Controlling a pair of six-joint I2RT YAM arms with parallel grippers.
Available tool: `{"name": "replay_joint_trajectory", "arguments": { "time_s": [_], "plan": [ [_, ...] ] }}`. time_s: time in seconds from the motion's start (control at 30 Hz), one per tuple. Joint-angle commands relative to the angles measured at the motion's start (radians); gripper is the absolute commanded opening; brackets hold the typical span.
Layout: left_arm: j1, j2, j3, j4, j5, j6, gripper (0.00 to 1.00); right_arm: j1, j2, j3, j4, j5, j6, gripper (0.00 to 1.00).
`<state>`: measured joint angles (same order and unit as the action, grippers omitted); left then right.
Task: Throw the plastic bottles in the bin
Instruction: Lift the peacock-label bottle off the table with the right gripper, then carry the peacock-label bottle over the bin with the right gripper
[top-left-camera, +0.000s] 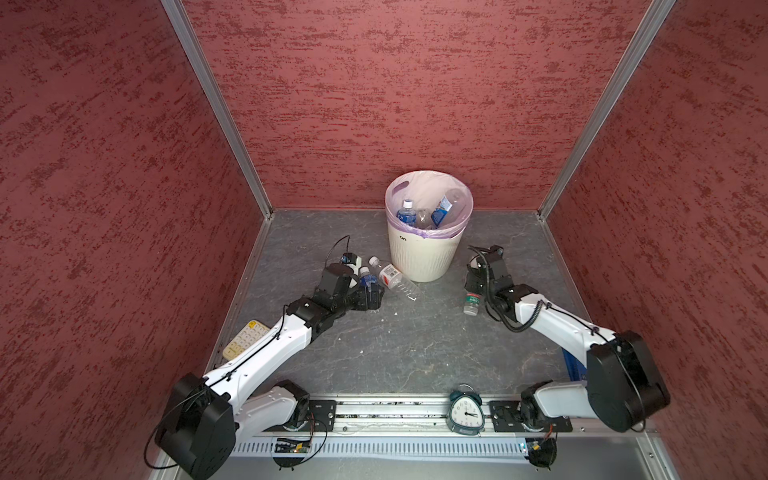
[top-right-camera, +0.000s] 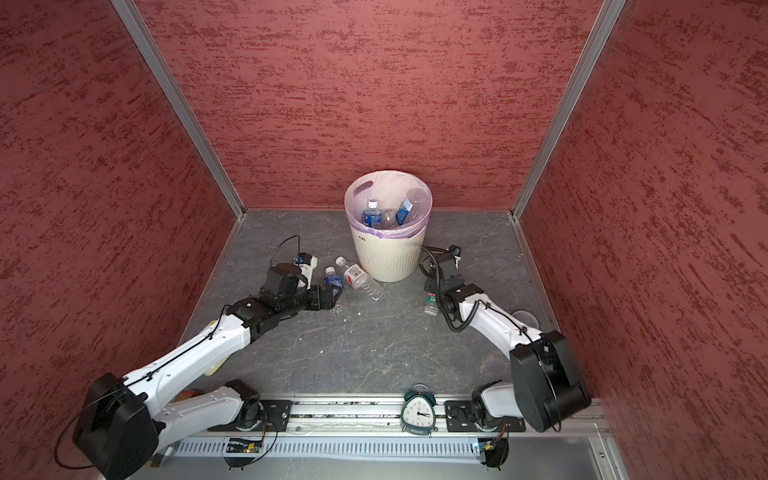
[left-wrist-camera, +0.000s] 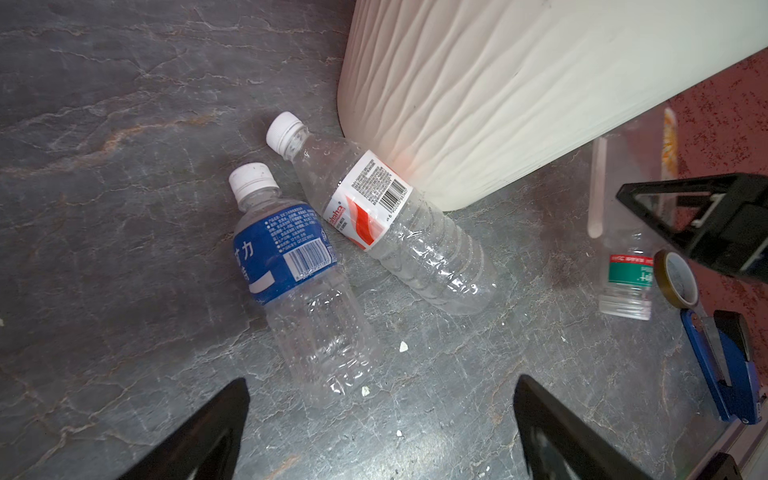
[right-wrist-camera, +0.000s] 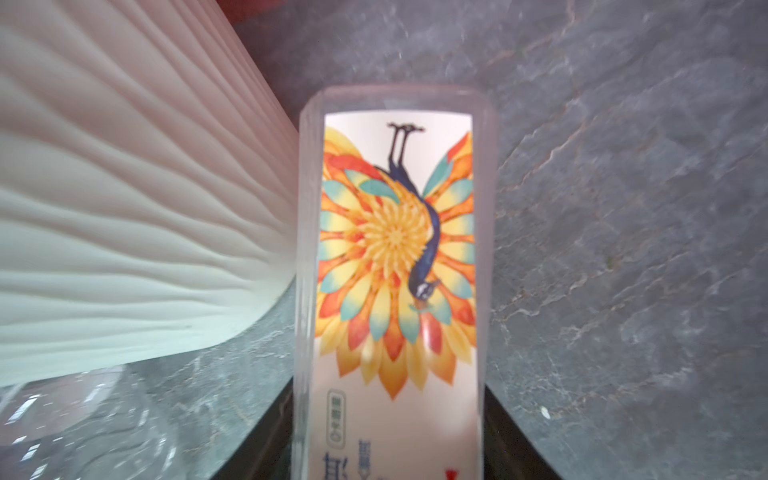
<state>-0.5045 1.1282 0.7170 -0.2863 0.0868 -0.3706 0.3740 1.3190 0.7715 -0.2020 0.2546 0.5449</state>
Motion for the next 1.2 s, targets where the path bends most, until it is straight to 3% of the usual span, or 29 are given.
{"name": "replay_joint_trajectory", "arguments": {
  "time_s": [0.0, 0.37, 0.73, 1.17],
  "plan": [
    [0.003, 0.024, 0.001, 0.028, 0.027, -0.01, 0.99, 0.007, -0.091, -0.028, -0.053, 0.004, -0.014, 0.4],
    [-0.005, 0.088, 0.015, 0.047, 0.043, -0.028, 0.99, 0.1, -0.409, -0.08, -0.159, 0.051, -0.032, 0.38],
    [-0.033, 0.14, 0.04, 0.057, 0.033, -0.041, 0.99, 0.24, -0.615, -0.092, -0.186, 0.122, -0.061, 0.39],
    [-0.039, 0.136, 0.04, 0.053, 0.011, -0.039, 1.0, 0.395, -0.556, 0.126, -0.203, 0.223, -0.114, 0.39]
  ]
}}
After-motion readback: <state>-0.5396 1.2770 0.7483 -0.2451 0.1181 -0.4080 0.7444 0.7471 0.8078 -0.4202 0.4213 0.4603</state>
